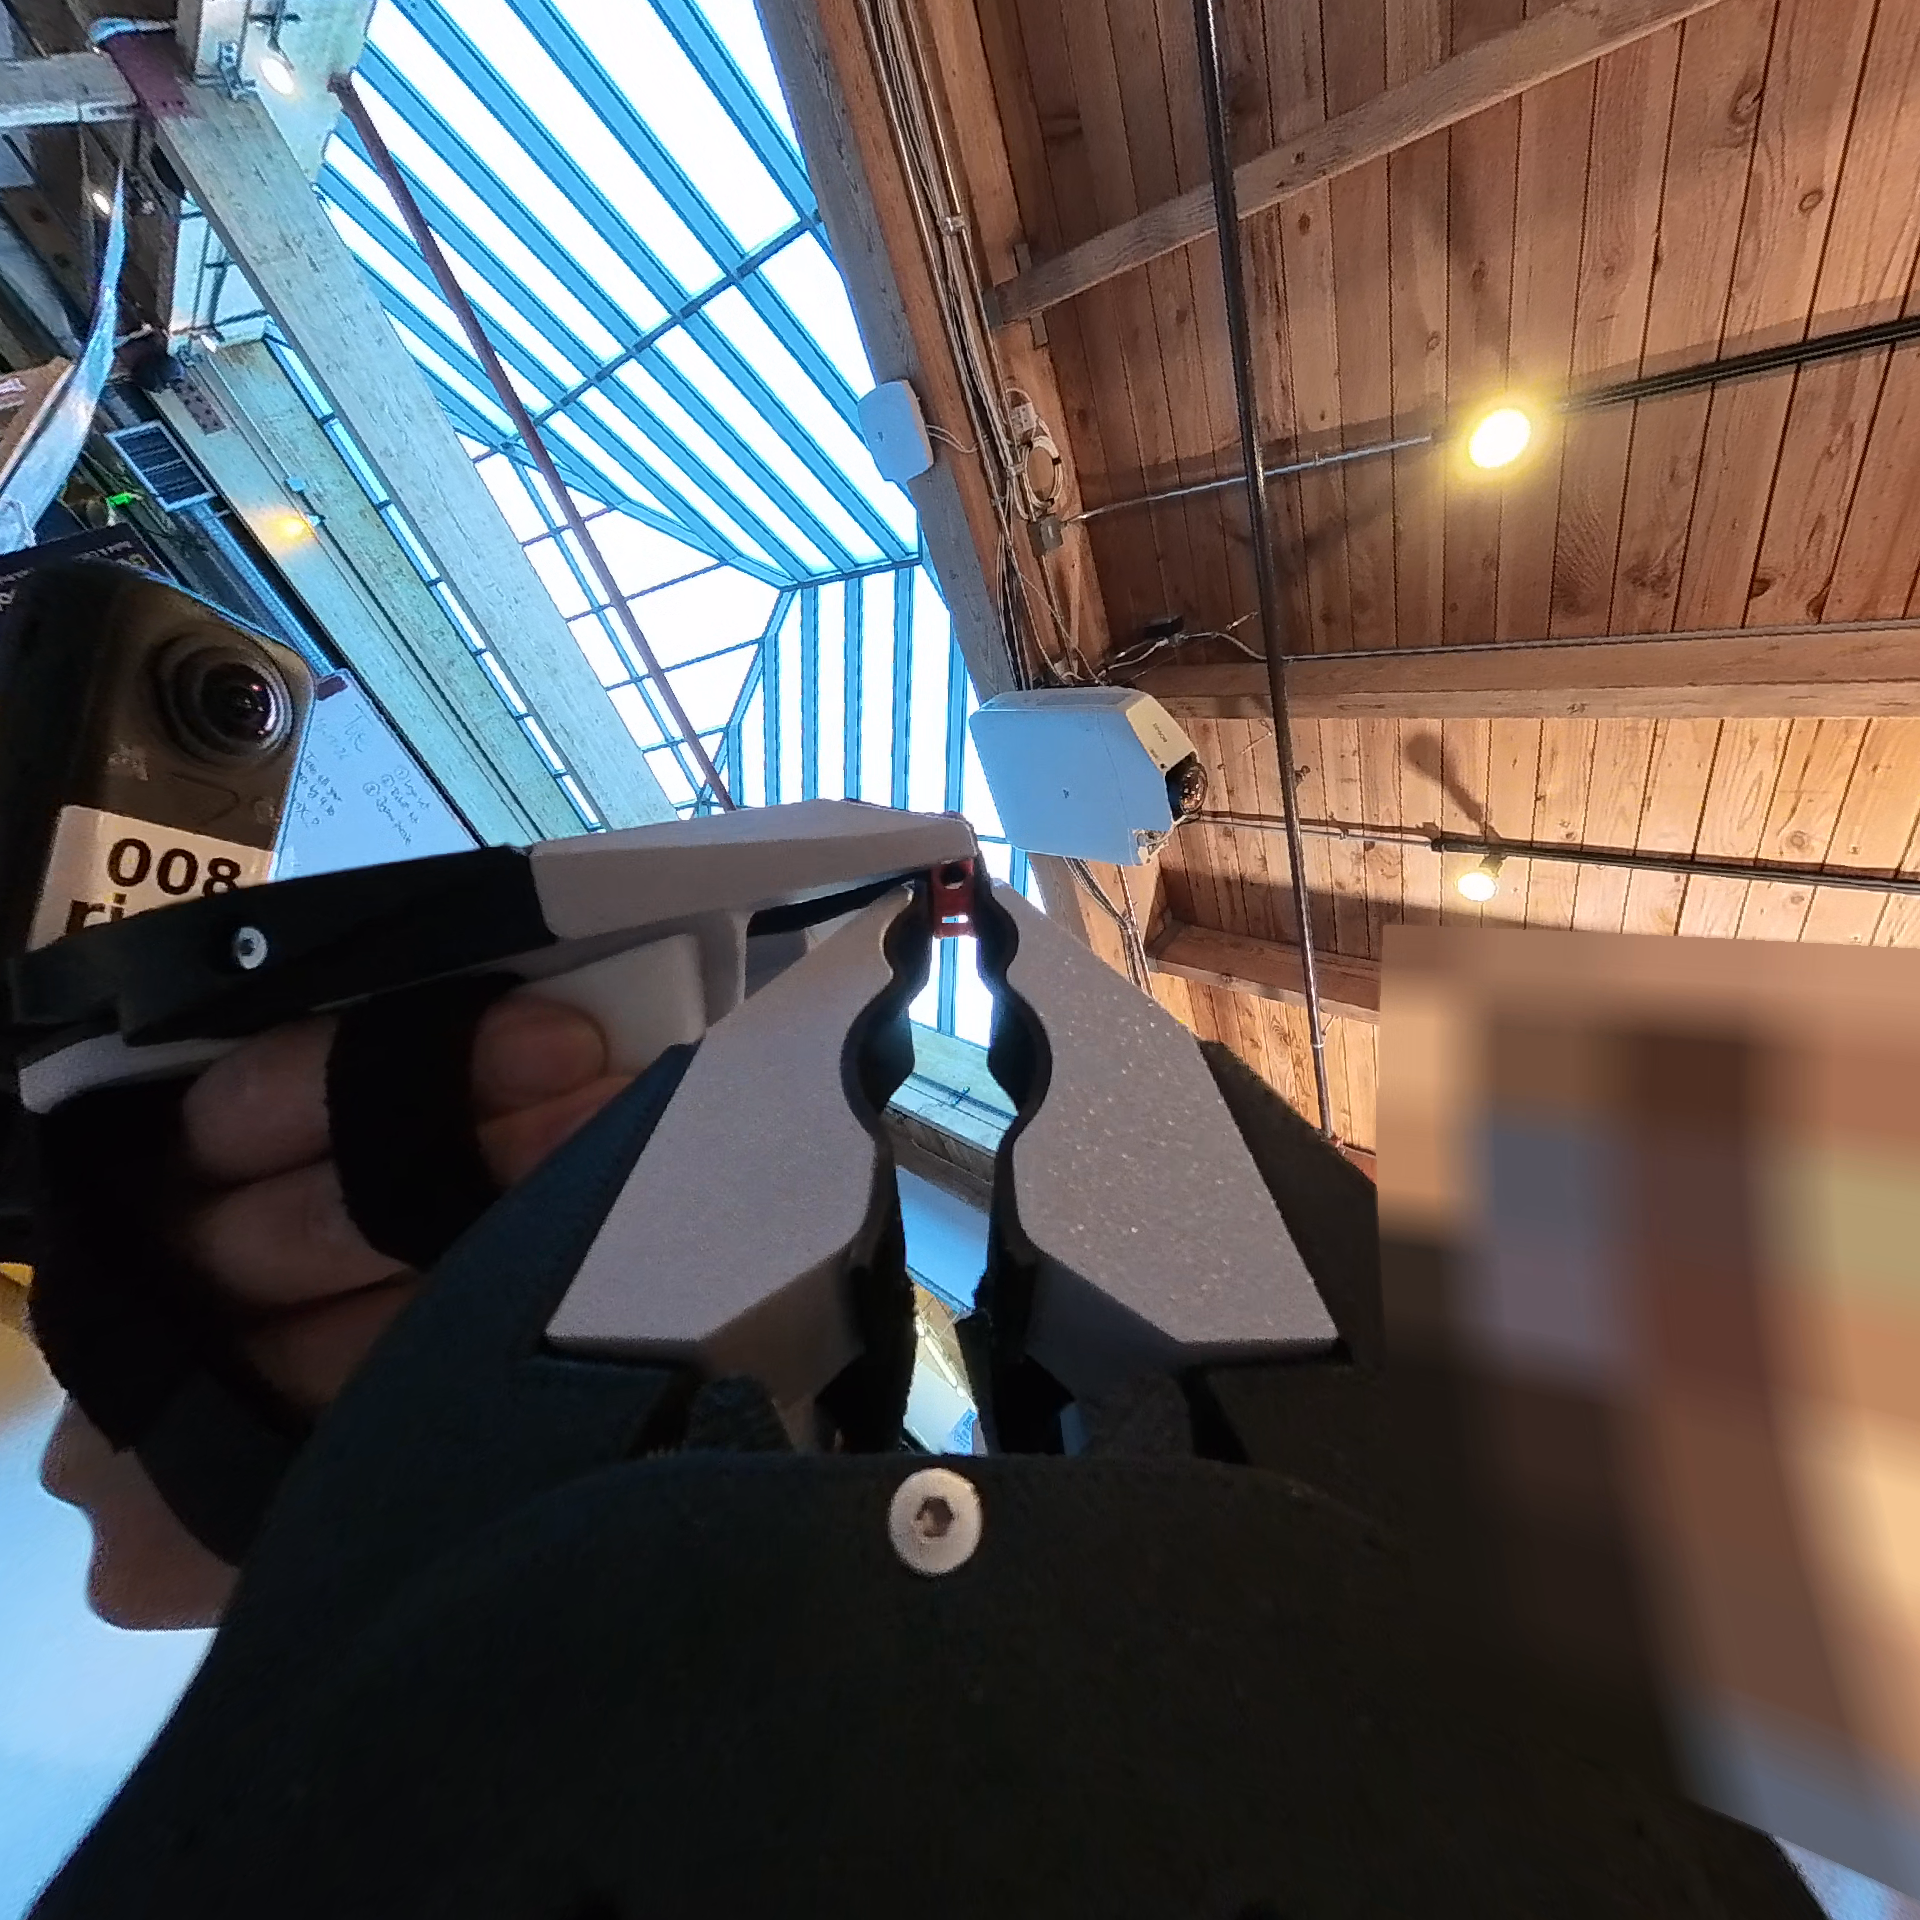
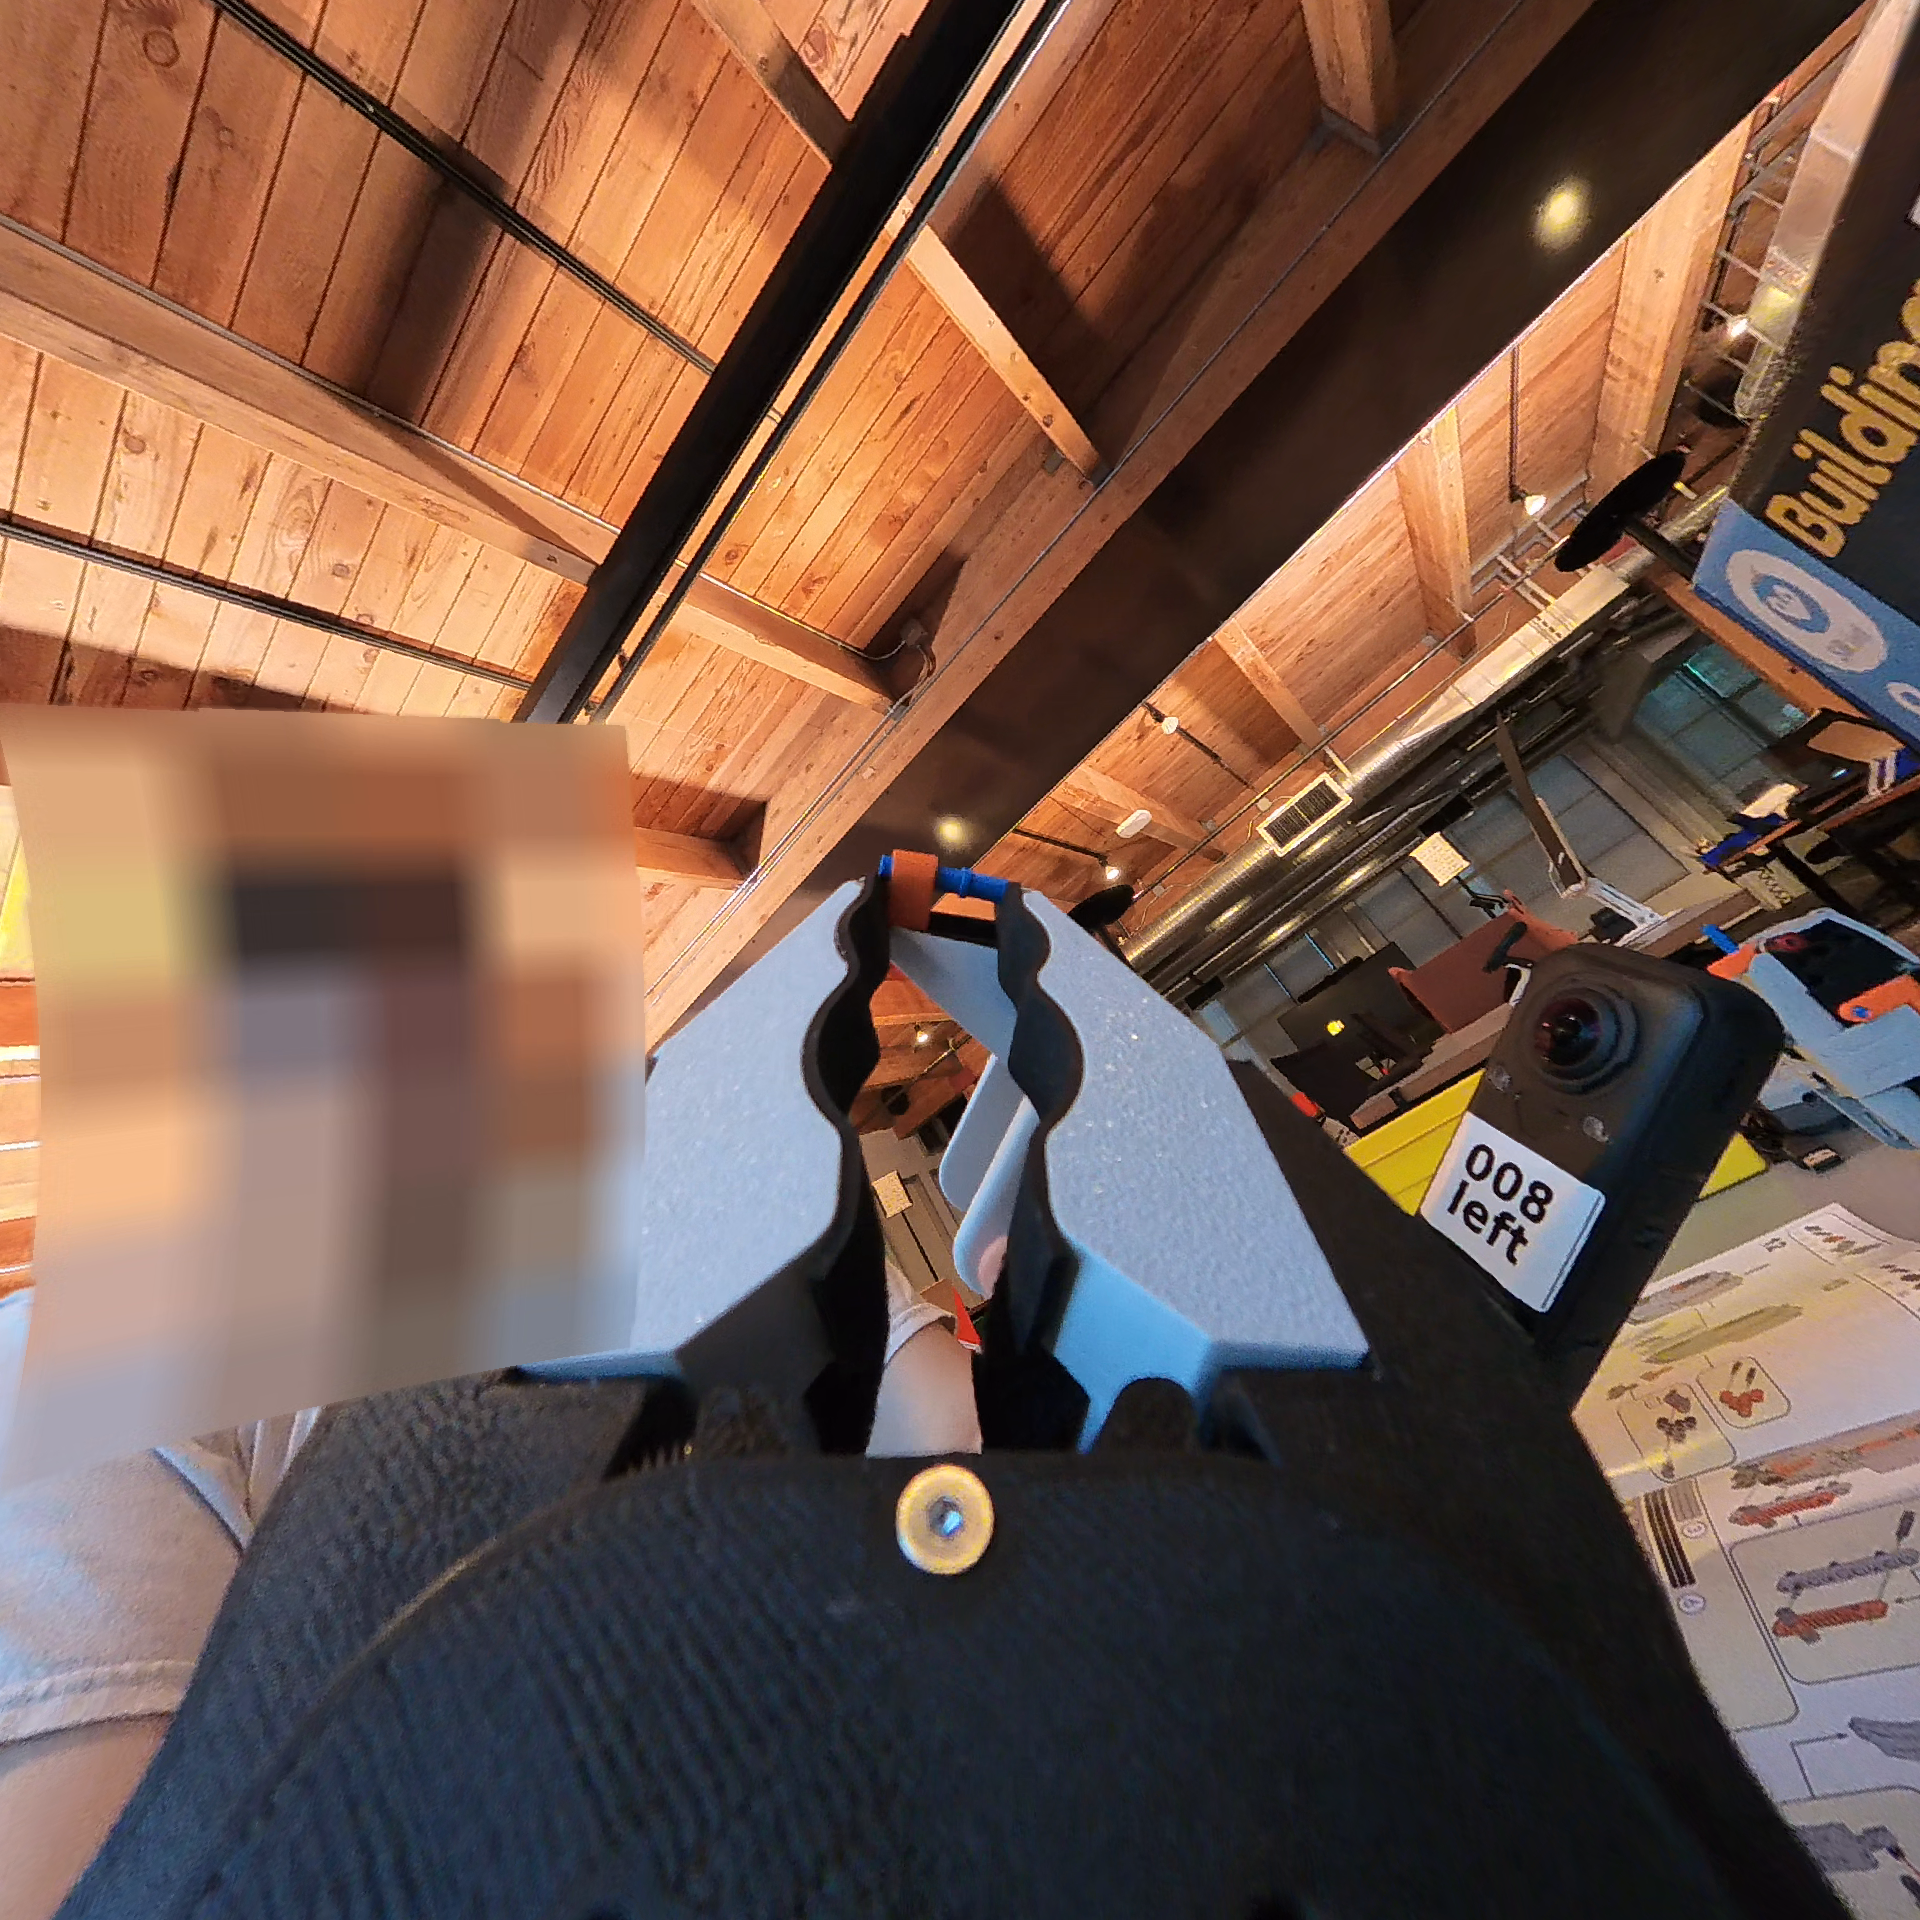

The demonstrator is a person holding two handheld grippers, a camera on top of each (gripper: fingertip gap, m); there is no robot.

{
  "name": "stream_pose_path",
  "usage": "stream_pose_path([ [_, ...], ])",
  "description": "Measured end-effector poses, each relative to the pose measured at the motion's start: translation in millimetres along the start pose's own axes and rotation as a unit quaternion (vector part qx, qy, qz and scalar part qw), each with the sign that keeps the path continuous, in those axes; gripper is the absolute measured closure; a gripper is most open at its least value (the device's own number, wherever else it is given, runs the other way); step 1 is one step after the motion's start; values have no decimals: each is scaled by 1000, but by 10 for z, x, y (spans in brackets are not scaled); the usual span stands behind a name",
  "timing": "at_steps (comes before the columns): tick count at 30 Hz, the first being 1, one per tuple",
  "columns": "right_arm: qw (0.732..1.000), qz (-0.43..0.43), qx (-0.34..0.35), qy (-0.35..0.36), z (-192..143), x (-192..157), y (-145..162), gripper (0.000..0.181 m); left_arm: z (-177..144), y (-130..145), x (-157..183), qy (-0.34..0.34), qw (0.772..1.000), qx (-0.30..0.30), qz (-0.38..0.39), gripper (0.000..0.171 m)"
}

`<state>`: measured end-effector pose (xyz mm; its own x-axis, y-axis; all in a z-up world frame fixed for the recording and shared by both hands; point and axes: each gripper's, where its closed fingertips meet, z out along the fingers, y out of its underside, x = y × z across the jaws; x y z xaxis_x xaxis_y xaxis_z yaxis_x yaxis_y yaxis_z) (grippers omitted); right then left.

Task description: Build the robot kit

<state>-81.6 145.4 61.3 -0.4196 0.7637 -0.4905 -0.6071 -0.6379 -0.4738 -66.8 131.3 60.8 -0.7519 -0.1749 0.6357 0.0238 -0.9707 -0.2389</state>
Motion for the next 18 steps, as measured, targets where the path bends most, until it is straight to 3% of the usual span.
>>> stream_pose_path([
  [1,1000,0,1,1,-7,6,-1,161,-6,-3,-6,-1,1000,0,-2,166],
  [14,1000,9,20,-11,90,-15,-29,159,5,-49,92,10,1000,8,13,166],
  [16,1000,-8,1,19,90,28,-23,150,-1,-95,158,12,999,12,30,166],
  [18,991,-54,-44,111,26,195,3,141,-19,-162,243,-3,998,7,62,166],
])
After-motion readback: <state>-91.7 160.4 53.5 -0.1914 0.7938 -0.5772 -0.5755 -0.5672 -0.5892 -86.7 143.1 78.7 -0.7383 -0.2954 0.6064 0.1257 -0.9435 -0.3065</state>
